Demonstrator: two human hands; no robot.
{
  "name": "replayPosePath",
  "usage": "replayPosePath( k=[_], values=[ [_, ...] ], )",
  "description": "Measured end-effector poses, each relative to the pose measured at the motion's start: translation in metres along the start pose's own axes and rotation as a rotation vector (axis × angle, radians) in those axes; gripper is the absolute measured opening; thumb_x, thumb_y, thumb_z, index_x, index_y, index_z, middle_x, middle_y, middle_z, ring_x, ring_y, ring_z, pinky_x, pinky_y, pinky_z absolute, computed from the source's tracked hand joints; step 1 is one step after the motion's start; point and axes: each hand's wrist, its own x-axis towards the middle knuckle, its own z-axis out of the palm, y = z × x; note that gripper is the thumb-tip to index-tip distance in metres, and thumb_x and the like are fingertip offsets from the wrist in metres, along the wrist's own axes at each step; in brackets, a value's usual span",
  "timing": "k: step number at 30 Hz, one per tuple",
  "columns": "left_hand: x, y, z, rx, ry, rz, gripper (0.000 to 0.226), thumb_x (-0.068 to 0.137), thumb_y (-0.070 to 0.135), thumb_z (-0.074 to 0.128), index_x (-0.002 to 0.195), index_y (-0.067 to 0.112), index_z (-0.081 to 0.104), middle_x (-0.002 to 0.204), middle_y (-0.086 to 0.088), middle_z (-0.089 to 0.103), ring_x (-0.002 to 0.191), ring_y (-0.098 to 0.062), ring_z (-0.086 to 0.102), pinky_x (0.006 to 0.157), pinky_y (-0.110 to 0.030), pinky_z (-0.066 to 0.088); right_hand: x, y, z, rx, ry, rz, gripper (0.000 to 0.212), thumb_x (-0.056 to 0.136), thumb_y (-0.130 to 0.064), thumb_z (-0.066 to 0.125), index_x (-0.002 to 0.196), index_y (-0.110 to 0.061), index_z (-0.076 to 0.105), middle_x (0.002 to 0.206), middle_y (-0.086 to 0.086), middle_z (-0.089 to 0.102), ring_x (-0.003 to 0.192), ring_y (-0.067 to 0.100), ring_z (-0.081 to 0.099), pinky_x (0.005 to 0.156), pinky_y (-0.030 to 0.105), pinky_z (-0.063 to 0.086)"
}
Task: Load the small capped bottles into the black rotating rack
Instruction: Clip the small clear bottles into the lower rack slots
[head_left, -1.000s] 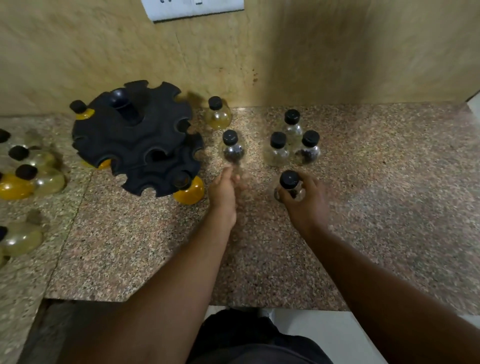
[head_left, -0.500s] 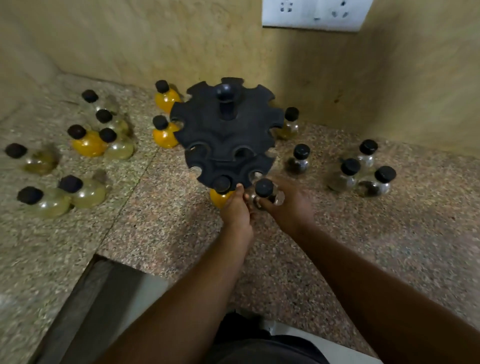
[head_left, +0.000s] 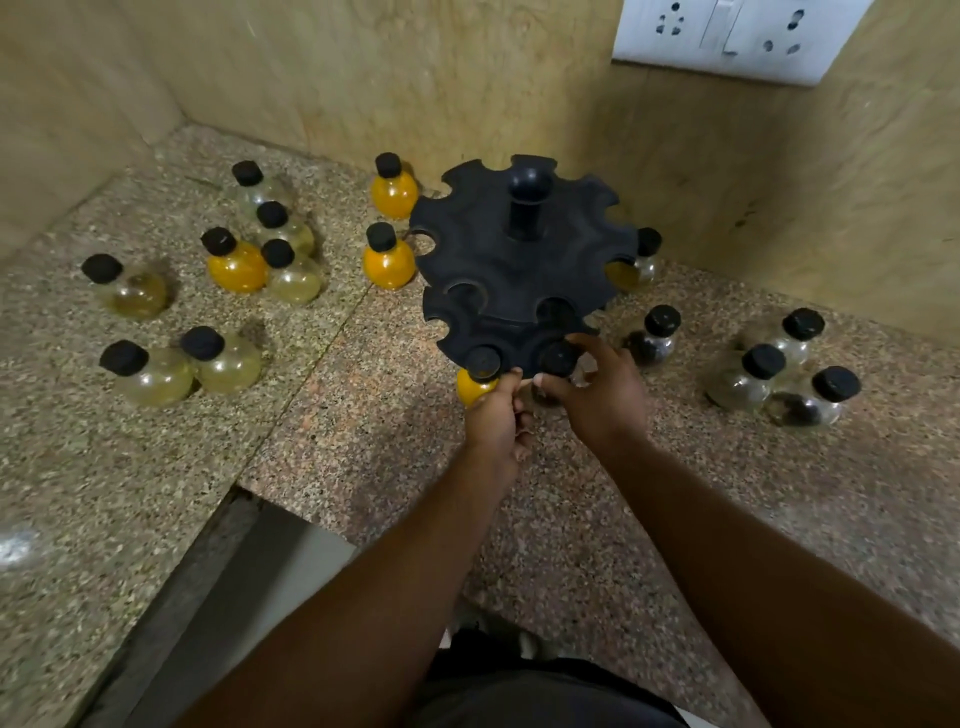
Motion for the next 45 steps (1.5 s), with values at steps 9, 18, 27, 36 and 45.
replayPosePath(
  k=[9,18,27,36,45],
  values=[
    [-0.010,-0.003,0.003,0.120,0.130,0.215,0.038,0.098,0.032,0.058,0.067,0.010,0.055,0.052,-0.004,0.050,0.044,-0.017,0.042,0.044,-0.025,0.032,0.014,0.009,-0.006,0.018,-0.125,-0.058,0.079,0.068,-0.050,0.088,0.138,-0.035,0.054,0.135,0.004,0.057,0.111,0.023,0.063,0.093,0.040,0.054],
    [-0.010,-0.059,0.026,0.591,0.041,0.550,0.036,0.097,0.022,0.058,0.066,0.002,0.061,0.057,-0.010,0.057,0.053,-0.018,0.051,0.052,-0.032,0.043,0.006,0.058,-0.034,0.147,-0.061,0.042,0.053,0.088,-0.035,0.076,0.137,-0.031,0.056,0.126,0.000,0.066,0.103,0.016,0.065,0.086,0.034,0.053],
    [0.001,-0.072,0.083,1.568,-0.162,0.719,0.080,0.092,0.051,0.060,0.156,0.019,0.025,0.163,-0.010,0.026,0.152,-0.027,0.018,0.119,-0.044,0.028,0.030,0.089,-0.066,0.167,0.083,0.133,0.074,0.089,-0.027,0.073,0.153,-0.014,0.038,0.151,0.013,0.049,0.139,0.031,0.045,0.111,0.042,0.039],
    [0.023,-0.060,0.125,1.987,-0.262,0.390,0.150,0.059,0.058,0.088,0.155,0.006,-0.015,0.162,-0.022,-0.022,0.148,-0.044,-0.020,0.121,-0.059,0.016,0.080,0.095,-0.067,0.146,-0.004,0.092,0.072,0.090,-0.039,0.072,0.151,-0.019,0.040,0.151,0.011,0.050,0.139,0.032,0.046,0.110,0.041,0.037],
    [0.032,-0.055,0.132,1.974,-0.317,0.279,0.154,0.058,0.056,0.090,0.155,0.008,-0.021,0.160,-0.018,-0.031,0.146,-0.040,-0.027,0.121,-0.053,0.008,0.106,0.105,-0.060,0.121,-0.078,0.012,0.040,0.090,-0.044,0.066,0.127,-0.030,0.061,0.123,-0.004,0.066,0.116,0.022,0.060,0.098,0.042,0.049]
  ],
)
